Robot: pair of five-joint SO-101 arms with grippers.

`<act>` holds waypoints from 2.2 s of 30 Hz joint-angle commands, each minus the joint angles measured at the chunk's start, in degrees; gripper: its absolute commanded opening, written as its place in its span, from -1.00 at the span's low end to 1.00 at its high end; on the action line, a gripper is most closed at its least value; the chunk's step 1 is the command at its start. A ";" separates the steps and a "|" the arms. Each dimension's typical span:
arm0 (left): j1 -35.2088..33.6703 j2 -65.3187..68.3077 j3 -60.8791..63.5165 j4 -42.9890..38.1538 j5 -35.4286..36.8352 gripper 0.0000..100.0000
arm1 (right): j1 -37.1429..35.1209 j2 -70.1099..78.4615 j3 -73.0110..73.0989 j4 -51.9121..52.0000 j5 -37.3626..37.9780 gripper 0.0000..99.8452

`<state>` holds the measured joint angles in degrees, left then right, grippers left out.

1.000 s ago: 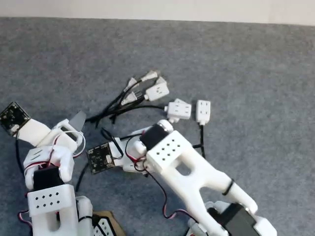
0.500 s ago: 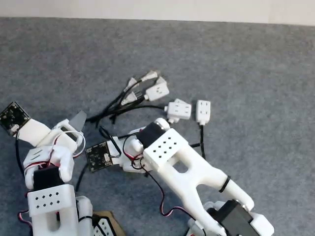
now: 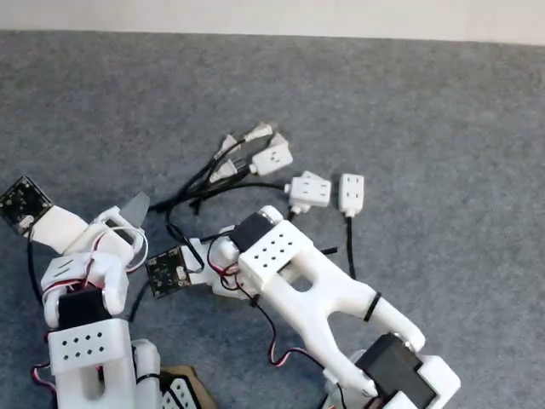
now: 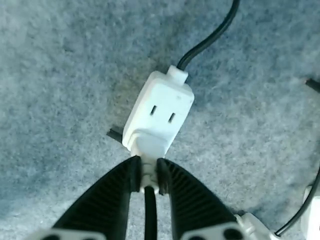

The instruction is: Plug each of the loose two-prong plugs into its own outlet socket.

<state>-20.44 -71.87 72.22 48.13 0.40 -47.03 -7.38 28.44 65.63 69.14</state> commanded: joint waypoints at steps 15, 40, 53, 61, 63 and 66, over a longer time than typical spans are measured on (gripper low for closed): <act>3.38 -0.13 -1.36 0.44 -0.09 -0.25 | 1.71 0.40 -8.13 7.08 -6.68 -0.58; 20.97 40.66 -32.13 32.18 -32.70 -0.25 | 38.11 -10.59 -50.95 35.21 -51.16 -0.46; 26.42 41.10 -32.84 40.00 -62.42 -0.25 | 46.64 -44.79 33.36 -1.63 -51.43 -0.46; 30.29 41.19 -25.63 25.14 -73.58 -0.25 | 48.75 -47.87 41.45 -7.60 -51.43 -0.46; 32.66 41.27 -24.48 22.68 -74.02 -0.25 | 48.75 -47.87 44.26 -10.86 -53.89 -0.46; 35.47 42.15 -22.99 18.02 -73.93 -0.25 | 48.66 -47.96 50.51 -16.57 -57.93 -0.46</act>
<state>12.35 -30.37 48.92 70.29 -72.48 1.14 -54.07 75.56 53.93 14.02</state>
